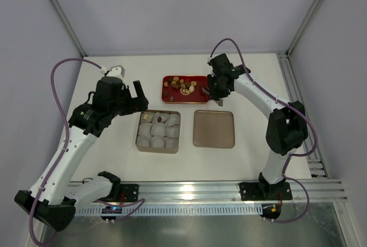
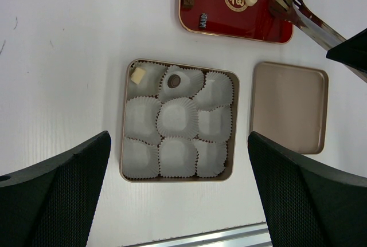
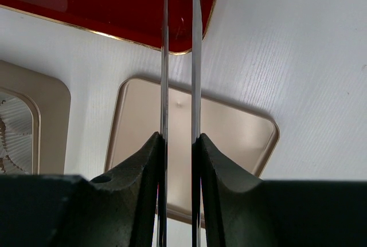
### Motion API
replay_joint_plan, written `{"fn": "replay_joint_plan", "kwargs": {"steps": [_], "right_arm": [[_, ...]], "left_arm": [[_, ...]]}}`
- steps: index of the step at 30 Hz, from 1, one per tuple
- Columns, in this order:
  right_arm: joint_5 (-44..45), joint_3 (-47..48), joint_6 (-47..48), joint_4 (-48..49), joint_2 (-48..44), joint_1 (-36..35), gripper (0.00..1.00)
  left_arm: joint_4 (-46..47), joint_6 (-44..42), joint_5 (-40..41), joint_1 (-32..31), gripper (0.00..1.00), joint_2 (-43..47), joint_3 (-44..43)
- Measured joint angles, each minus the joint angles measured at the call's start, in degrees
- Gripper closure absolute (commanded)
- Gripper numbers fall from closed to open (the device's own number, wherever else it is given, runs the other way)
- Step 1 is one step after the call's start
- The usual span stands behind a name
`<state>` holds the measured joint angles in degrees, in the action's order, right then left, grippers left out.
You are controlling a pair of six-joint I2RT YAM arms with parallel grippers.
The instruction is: Pack the chocolate
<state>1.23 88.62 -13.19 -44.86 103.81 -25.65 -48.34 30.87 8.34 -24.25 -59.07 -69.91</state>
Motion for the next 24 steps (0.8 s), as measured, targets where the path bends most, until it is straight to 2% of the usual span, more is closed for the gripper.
{"fn": "replay_joint_plan", "kwargs": {"steps": [22,24], "right_arm": [[-0.2,1.9,-0.1,-0.7,-0.6,0.0,0.68],[-0.2,1.9,-0.1,-0.7,-0.7,0.0,0.64]], "left_arm": [[0.0,0.0,0.0,0.0,0.00,0.2,0.0],[0.0,0.0,0.0,0.0,0.00,0.2,0.0]]}}
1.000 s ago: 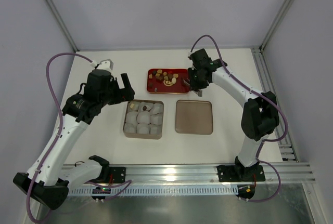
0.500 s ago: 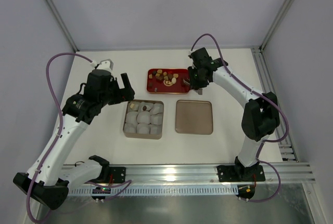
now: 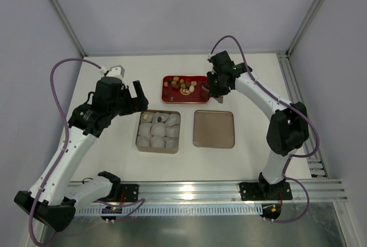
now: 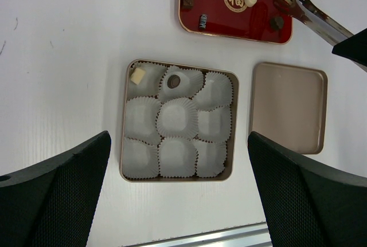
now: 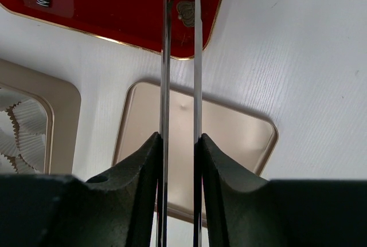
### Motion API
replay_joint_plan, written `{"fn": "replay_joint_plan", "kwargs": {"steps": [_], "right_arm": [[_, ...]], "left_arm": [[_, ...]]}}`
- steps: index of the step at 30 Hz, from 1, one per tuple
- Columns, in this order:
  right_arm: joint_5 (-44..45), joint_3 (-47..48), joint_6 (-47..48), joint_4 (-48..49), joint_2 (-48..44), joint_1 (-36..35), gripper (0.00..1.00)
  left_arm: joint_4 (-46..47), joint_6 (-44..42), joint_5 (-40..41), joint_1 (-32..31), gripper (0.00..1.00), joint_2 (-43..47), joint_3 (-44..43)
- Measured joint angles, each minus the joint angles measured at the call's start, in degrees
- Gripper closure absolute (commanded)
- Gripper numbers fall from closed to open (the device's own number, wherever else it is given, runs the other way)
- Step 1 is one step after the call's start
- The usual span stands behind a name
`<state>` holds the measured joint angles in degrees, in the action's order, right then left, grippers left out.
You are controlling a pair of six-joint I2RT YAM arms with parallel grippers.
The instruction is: Pack the chocolate
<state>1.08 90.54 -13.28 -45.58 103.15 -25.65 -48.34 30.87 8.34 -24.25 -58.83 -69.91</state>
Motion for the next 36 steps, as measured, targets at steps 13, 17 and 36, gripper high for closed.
{"fn": "replay_joint_plan", "kwargs": {"steps": [13,17,36], "right_arm": [[0.0,-3.7,0.5,-0.2,-5.7,0.0,0.57],[-1.1,-5.7,1.2,-0.3,-6.0,0.0,0.57],[-2.3,-7.1,3.0,-0.9,-5.9,0.0,0.57]], "left_arm": [[0.0,0.2,-0.5,0.0,0.00,0.0,0.0],[0.1,0.2,-0.8,0.0,0.00,0.0,0.0],[0.1,0.2,-0.9,0.0,0.00,0.0,0.1]]}}
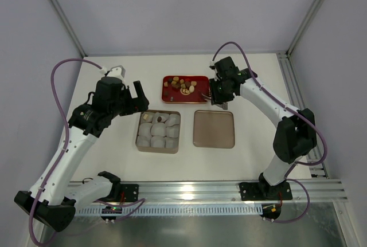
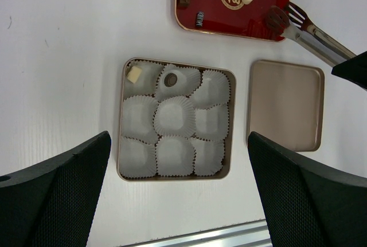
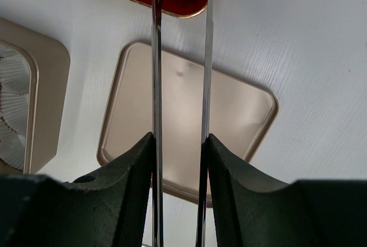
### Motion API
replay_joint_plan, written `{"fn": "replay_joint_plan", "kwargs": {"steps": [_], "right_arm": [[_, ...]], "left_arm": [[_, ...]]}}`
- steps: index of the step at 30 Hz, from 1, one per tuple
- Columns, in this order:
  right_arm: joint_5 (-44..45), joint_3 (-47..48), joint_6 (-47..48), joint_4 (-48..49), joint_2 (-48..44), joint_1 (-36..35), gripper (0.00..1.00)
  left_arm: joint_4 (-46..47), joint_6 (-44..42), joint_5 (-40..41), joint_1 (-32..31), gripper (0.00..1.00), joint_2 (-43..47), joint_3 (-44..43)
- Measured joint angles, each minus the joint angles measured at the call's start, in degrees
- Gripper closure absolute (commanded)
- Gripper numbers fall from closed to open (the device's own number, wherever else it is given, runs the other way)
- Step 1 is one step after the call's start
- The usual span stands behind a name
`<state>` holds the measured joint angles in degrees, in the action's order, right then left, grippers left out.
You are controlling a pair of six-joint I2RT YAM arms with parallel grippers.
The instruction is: Pack the chocolate
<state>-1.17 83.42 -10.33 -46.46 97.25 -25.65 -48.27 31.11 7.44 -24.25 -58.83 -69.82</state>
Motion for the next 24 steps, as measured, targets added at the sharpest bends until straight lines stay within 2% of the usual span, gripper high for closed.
{"fn": "replay_joint_plan", "kwargs": {"steps": [10,16,24], "right_arm": [[0.1,0.0,0.6,-0.5,1.2,0.0,0.58],[0.1,0.0,1.0,-0.6,1.2,0.0,0.67],[0.2,1.6,1.0,-1.5,1.6,0.0,0.68]], "left_arm": [[0.0,0.0,0.0,0.0,0.00,0.0,0.5],[0.0,0.0,0.0,0.0,0.00,0.0,0.6],[0.0,0.0,0.0,0.0,0.00,0.0,0.7]]}}
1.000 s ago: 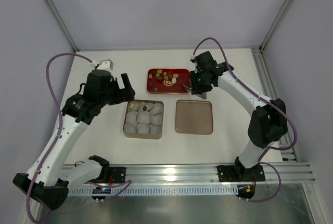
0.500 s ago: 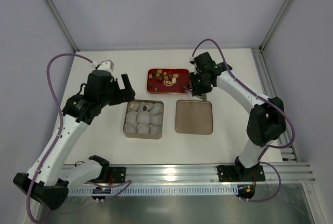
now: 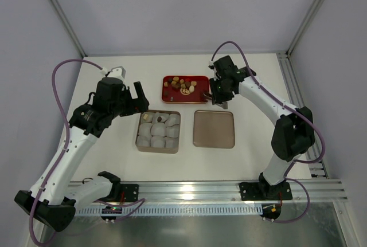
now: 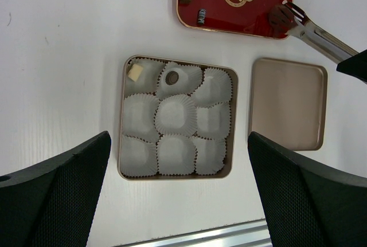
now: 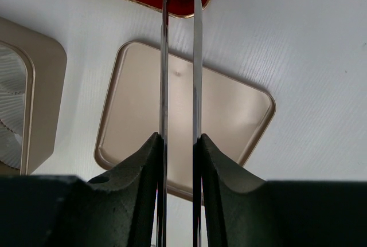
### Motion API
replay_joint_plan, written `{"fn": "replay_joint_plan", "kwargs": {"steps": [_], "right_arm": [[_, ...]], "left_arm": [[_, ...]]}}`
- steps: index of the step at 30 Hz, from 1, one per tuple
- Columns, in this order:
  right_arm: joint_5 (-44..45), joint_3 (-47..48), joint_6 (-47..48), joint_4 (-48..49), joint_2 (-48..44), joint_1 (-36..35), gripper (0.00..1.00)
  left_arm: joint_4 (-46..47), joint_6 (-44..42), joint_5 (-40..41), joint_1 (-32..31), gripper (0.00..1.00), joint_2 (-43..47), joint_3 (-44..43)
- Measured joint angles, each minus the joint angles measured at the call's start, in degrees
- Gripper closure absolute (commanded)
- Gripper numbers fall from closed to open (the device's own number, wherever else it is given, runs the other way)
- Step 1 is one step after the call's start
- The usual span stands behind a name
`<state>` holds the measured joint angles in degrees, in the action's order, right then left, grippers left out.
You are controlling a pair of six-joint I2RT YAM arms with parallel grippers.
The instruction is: Pack the chocolate
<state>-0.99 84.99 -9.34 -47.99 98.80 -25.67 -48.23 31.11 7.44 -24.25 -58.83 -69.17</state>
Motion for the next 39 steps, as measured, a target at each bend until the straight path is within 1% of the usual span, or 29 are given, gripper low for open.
{"fn": "replay_joint_plan", "kwargs": {"steps": [8,19,30,35,39], "right_arm": [[0.2,3.1,-0.1,-0.5,0.2,0.0,0.68],[-0.3,3.5,-1.1,-0.4,0.2,-0.1,0.69],[-4.8,3.5,-2.7,0.1,-0.3,-0.2,0.70],[-6.2,3.5,-3.5,0.3,-3.0,-1.8,0.70],[-6.3,3.3,-4.6,0.6,-6.2,-5.3,0.70]], "left_arm": [[0.0,0.0,0.0,0.0,0.00,0.1,0.0],[0.0,0.0,0.0,0.0,0.00,0.1,0.0],[0.0,0.0,0.0,0.0,0.00,0.1,0.0],[0.1,0.0,0.0,0.0,0.00,0.1,0.0],[0.4,0.0,0.0,0.0,0.00,0.1,0.0]]}}
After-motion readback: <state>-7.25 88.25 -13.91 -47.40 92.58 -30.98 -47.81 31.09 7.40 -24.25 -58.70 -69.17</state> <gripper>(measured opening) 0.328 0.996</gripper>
